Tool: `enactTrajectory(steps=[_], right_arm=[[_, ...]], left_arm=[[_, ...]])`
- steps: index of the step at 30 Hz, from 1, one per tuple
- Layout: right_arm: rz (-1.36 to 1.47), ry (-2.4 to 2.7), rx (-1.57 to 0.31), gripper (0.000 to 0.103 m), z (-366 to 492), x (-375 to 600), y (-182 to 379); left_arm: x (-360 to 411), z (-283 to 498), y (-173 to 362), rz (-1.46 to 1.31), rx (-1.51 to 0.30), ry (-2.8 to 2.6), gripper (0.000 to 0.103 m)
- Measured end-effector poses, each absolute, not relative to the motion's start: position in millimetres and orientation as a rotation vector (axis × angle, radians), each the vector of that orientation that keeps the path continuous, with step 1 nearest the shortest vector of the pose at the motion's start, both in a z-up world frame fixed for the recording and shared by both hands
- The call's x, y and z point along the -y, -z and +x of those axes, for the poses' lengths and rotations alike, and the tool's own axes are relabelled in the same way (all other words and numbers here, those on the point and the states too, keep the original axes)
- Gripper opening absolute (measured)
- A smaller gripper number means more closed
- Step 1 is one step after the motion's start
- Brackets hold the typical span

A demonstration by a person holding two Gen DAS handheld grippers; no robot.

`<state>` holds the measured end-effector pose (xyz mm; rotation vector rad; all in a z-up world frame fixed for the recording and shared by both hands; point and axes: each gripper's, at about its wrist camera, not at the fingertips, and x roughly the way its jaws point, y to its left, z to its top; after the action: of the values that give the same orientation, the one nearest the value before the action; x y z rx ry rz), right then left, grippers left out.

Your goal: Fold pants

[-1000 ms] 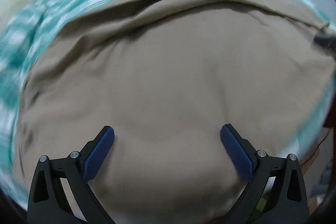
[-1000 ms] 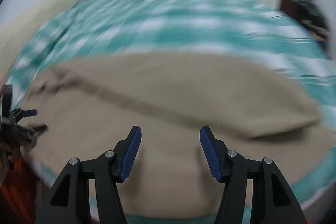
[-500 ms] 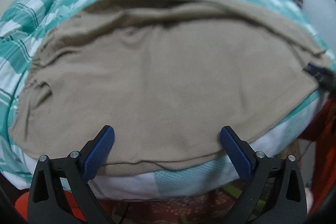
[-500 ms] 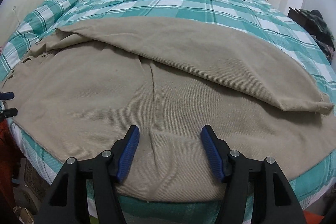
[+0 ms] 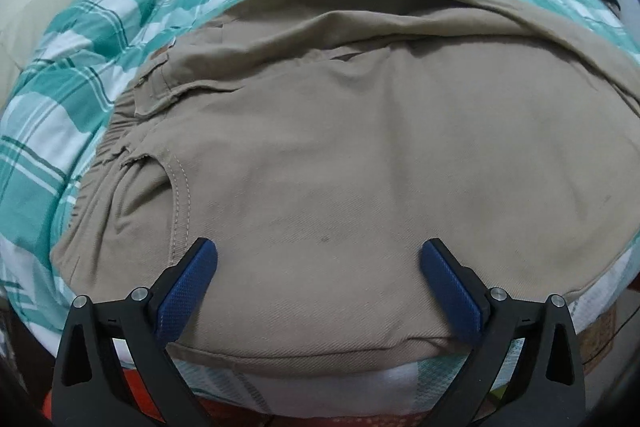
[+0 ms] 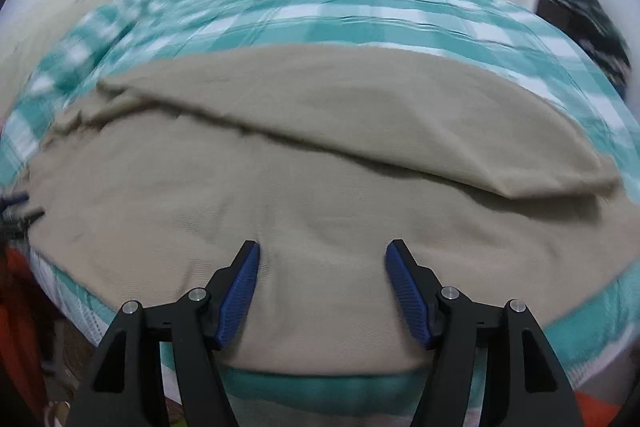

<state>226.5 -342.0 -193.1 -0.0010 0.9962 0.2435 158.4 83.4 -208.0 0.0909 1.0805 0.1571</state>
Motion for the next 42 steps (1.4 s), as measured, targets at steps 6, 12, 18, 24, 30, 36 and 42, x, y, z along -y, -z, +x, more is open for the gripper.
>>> enactTrajectory(steps=[6,12,18,24,30,36,42], right_arm=[[0.325,0.092,-1.002,0.000,228,460,196],[0.465,0.131,-0.948,0.019,222,477,175],[0.732,-0.035,-1.002,0.057,257,464,177],[0.885,0.222,-0.997,0.016,293,498,204],[0.743,0.011,-0.808,0.003,309,486,103],[0.616,-0.230,-0.630,0.003,278,458,-9],[0.524,-0.345,-0.581,0.003,223,438,-45]], left_arm=[[-86,160,208,0.086,-1.081,-0.170,0.102],[-90,164,208,0.086,-1.073,-0.173,0.102],[-91,166,208,0.080,-1.065,-0.175,0.102],[-104,180,187,-0.012,-1.119,-0.096,0.101],[-157,242,124,-0.426,-1.030,0.052,0.102],[-167,319,136,-0.738,-1.018,0.133,0.102],[-167,354,162,-0.923,-1.037,0.121,0.102]])
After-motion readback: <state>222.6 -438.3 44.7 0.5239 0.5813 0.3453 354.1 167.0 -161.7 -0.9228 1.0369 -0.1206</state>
